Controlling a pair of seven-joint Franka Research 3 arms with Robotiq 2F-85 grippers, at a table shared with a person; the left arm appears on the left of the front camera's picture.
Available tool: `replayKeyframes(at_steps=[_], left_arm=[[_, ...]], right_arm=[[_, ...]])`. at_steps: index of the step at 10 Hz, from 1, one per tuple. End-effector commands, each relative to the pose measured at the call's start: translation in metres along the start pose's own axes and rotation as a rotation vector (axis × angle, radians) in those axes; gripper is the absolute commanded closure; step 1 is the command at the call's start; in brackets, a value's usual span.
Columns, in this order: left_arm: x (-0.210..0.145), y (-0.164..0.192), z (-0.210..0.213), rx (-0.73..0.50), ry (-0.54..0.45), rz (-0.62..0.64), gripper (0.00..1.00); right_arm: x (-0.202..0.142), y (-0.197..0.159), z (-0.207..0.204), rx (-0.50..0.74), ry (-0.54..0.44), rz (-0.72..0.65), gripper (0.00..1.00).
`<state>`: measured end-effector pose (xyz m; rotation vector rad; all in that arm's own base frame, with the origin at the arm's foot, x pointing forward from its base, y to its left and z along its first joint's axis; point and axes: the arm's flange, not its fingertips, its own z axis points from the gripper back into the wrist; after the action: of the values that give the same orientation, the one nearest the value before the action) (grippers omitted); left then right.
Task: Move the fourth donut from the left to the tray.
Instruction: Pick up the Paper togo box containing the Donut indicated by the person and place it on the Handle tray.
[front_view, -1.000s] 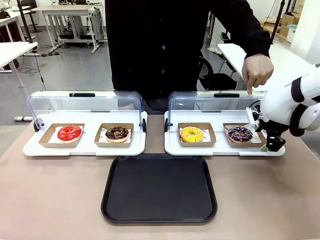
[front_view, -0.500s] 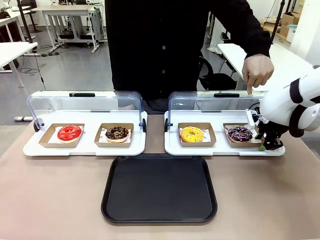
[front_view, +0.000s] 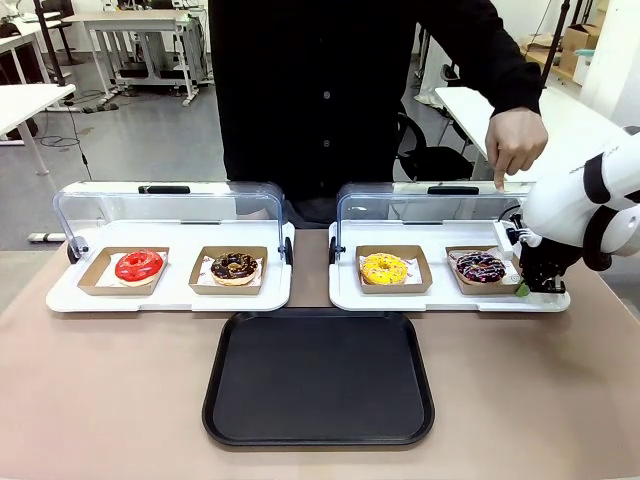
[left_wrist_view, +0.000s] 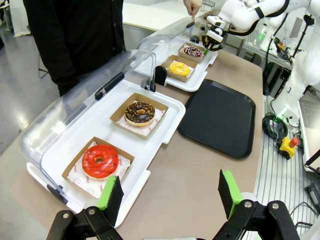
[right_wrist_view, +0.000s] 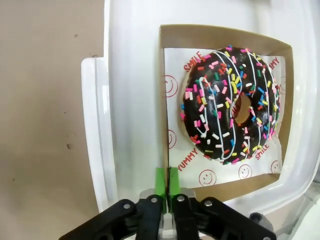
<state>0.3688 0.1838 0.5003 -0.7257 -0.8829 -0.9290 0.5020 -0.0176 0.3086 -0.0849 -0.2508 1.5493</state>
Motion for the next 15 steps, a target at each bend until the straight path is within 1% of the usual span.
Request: replayKeyframes(at_steps=[1, 2, 3, 4, 5, 7, 8, 9, 10, 13, 15], left_arm=[[0.001, 0.001, 0.001, -0.003, -0.027, -0.018, 0.00], [0.001, 0.001, 0.001, -0.003, -0.027, -0.018, 0.00], [0.001, 0.001, 0.001, -0.003, -0.027, -0.018, 0.00], [0.001, 0.001, 0.001, -0.003, -0.027, -0.018, 0.00], [0.001, 0.001, 0.001, -0.003, -0.027, -0.018, 0.00], [0.001, 0.001, 0.001, -0.003, -0.027, -0.018, 0.00], [0.001, 0.001, 0.001, -0.003, -0.027, -0.018, 0.00], [0.001, 0.001, 0.001, -0.003, -0.027, -0.018, 0.00], [0.001, 0.001, 0.001, -0.003, -0.027, -0.018, 0.00], [0.001, 0.001, 0.001, -0.003, -0.027, -0.018, 0.00], [0.001, 0.001, 0.001, -0.003, -0.027, -0.018, 0.00]], right_arm=[[-0.001, -0.003, 0.006, 0.019, 0.002, 0.010, 1.00], [-0.002, -0.003, 0.006, 0.021, 0.009, 0.016, 1.00], [-0.004, -0.005, 0.007, 0.003, -0.039, 0.000, 1.00], [-0.005, -0.009, 0.012, 0.014, -0.065, -0.074, 1.00], [-0.001, -0.001, 0.001, 0.005, -0.004, -0.004, 1.00], [-0.001, -0.001, 0.001, 0.005, -0.004, -0.004, 1.00], [-0.002, -0.002, 0.002, 0.014, -0.015, -0.023, 0.98], [0.001, 0.001, 0.018, -0.048, -0.001, -0.060, 0.98], [0.007, 0.008, 0.030, -0.089, -0.014, -0.062, 0.98], [0.038, 0.034, 0.062, -0.112, -0.031, -0.060, 0.98], [0.076, 0.067, 0.081, -0.118, -0.041, -0.042, 0.98]])
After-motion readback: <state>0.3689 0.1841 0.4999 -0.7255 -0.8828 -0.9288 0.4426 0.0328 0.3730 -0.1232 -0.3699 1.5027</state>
